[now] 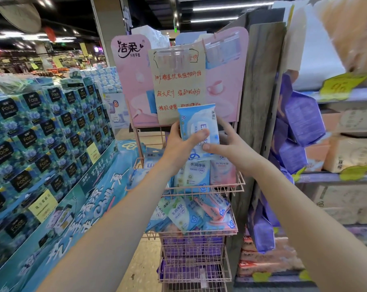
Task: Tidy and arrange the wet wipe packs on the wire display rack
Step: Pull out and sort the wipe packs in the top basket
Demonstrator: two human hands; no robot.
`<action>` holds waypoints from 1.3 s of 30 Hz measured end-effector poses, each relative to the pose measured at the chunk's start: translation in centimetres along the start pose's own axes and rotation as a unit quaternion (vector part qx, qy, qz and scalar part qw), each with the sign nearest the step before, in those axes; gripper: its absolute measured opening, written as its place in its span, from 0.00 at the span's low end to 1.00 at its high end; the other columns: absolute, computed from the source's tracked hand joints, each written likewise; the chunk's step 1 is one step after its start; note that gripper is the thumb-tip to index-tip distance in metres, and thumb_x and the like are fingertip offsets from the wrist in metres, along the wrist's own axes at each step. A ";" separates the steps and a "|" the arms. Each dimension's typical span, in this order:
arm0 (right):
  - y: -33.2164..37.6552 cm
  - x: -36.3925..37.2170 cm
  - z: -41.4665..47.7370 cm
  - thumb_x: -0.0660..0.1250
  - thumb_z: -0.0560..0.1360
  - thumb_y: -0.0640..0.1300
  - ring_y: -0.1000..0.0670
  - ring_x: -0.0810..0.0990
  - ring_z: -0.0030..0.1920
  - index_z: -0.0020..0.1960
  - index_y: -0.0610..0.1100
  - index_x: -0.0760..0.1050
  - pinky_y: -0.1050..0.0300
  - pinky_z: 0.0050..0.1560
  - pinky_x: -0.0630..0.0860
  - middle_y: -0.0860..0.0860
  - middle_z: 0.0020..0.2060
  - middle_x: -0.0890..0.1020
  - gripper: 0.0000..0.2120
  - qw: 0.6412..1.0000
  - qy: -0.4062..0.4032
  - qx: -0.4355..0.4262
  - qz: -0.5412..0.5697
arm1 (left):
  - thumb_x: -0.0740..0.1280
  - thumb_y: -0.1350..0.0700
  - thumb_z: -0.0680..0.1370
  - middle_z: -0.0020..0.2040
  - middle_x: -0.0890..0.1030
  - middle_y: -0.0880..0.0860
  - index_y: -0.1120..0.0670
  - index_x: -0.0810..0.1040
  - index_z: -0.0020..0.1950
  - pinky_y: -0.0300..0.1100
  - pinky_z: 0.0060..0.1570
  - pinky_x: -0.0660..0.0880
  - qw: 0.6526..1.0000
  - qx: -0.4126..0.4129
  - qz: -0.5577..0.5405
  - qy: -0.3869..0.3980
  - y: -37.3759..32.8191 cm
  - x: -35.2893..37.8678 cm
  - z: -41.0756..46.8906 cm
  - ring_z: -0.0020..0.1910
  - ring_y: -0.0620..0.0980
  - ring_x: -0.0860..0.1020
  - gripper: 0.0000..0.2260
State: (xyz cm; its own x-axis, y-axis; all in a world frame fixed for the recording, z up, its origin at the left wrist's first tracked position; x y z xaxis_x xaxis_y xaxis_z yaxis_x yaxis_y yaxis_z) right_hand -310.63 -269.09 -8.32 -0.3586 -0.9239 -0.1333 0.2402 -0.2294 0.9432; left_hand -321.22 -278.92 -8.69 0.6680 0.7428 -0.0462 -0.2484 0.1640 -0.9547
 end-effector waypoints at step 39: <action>-6.9 -2.8 -1.9 0.81 0.67 0.33 0.47 0.86 0.56 0.82 0.60 0.48 0.40 0.61 0.80 0.53 0.60 0.83 0.59 0.995 -0.063 0.069 0.043 | 0.76 0.29 0.63 0.67 0.69 0.57 0.50 0.69 0.70 0.56 0.68 0.64 0.852 -0.125 0.508 0.003 8.4 -3.5 1.4 0.70 0.61 0.64 0.43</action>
State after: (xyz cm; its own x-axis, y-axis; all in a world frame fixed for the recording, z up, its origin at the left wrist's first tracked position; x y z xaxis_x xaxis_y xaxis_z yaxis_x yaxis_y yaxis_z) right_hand -309.52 -265.50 -15.03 -0.4540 -0.8908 -0.0203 0.1507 -0.0992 0.9836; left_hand -326.64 -279.19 -16.17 0.2020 0.4154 -0.8869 -0.5434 -0.7059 -0.4544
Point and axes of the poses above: each hand's wrist, its own z-axis towards the middle knuckle, its own x-axis out of the palm, y = z × x, the point moved 10 cm from there along z, towards the middle knuckle
